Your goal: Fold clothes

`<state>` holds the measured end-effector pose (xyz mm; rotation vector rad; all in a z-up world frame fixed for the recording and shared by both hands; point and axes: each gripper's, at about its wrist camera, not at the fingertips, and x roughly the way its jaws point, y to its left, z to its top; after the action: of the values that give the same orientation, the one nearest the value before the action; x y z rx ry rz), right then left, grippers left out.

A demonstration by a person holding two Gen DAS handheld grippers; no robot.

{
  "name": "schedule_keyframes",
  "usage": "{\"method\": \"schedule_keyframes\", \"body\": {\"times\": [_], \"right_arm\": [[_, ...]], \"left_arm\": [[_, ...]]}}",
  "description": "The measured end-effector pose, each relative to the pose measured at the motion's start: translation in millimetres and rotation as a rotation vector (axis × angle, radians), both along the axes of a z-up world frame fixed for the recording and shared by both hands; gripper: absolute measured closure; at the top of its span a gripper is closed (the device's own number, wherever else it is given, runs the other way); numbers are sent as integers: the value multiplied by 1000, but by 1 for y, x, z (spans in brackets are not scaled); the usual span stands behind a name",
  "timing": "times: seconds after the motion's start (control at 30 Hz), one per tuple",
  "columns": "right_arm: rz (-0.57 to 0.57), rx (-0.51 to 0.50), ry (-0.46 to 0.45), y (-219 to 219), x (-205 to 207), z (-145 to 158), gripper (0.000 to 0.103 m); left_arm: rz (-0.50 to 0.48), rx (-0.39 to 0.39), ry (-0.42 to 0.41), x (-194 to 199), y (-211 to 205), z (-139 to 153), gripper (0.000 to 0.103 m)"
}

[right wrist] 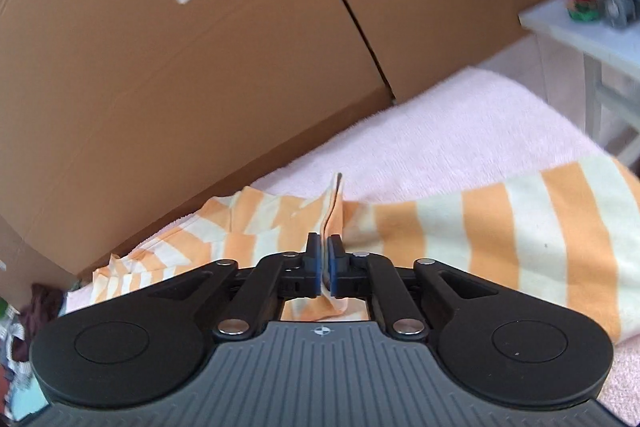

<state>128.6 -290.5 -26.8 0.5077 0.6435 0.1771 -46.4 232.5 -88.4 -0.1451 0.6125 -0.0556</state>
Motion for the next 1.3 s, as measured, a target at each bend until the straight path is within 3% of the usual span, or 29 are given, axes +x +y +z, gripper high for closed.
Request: {"method": "schedule_keyframes", "body": {"times": [0.03,0.17,0.33,0.43,0.63,0.83,0.97,1.07,1.1,1.17,1.23,1.3], "right_arm": [[-2,1,-20,1,-1,5,98],[-52,44,-105,-9,-5,27,98],[-126,69,-181,-27,-11,51,99],[-167,61,-188,-36,-12,54,99],[-217,25,-161,-48,-11,43,99],[-292,-121,-144,-45,-4,24,102],[-284,-172,-83,-46,2,6,102],[-190,-67,-47,-33,-10,4,95],[-105,-3,-41,-21,-14,4,88],[82,95,-14,18,-19,2,80],[251,117,5,69,-27,-3,79],[384,114,42,121,-33,-8,69]], "left_arm": [[-13,-9,12,2,-2,-2,35],[-26,-9,8,2,-9,-2,35],[-45,-30,-10,-7,-9,5,25],[-59,-19,-10,-13,-10,8,25],[-88,-10,17,-31,-6,7,23],[-139,76,48,-58,-13,2,23],[-149,68,55,-73,-8,1,21],[-153,55,62,-83,-5,0,21],[-158,52,62,-87,-4,1,24],[-174,38,67,-93,-4,2,25],[-178,25,73,-97,-5,3,25],[-171,9,73,-103,-3,3,24]]}}
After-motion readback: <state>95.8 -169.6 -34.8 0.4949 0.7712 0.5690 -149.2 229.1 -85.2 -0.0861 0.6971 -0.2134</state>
